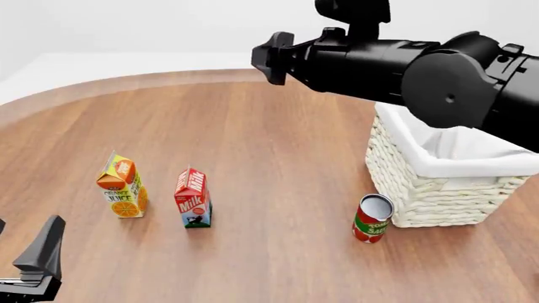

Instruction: Pick the milk and place it in the basket.

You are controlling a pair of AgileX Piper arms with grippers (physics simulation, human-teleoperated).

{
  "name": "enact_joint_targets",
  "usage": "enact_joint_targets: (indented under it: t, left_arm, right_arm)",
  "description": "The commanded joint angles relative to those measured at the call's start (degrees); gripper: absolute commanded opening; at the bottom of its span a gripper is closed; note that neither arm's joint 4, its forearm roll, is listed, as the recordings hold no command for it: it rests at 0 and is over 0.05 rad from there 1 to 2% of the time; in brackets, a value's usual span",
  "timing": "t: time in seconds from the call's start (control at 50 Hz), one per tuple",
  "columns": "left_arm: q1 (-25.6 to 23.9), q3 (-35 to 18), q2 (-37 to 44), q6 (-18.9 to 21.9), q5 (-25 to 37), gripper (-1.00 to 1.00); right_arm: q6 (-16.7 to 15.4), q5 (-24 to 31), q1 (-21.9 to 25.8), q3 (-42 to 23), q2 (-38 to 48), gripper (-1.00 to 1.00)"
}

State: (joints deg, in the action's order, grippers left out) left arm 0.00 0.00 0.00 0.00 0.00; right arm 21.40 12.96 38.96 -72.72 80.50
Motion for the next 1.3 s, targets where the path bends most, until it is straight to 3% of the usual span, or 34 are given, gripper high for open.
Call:
enact_joint_targets:
  t: [0.02, 0.44, 0.6, 0.82, 1.3]
  left_arm:
    - [0.0, 0.0, 0.0, 0.0, 0.0, 1.0]
    - [0.0, 0.0, 0.0, 0.0, 0.0, 1.0]
    - [0.0, 0.0, 0.0, 0.0, 0.0, 1.0]
    - [0.0, 0.0, 0.0, 0.0, 0.0, 1.0]
    - [0.0, 0.0, 0.0, 0.0, 0.0, 1.0]
  right_arm:
    - [2.6, -0.3, 1.1, -2.7, 3.9, 1.0]
    - [8.0, -0.8, 1.4, -6.6, 12.3, 1.0]
    - [8.7, 0.5, 2.8, -10.6, 16.4, 1.0]
    - [7.1, 2.8, 4.3, -15.8, 21.5, 1.0]
    - [11.9, 0.9, 2.4, -12.3, 23.0, 1.0]
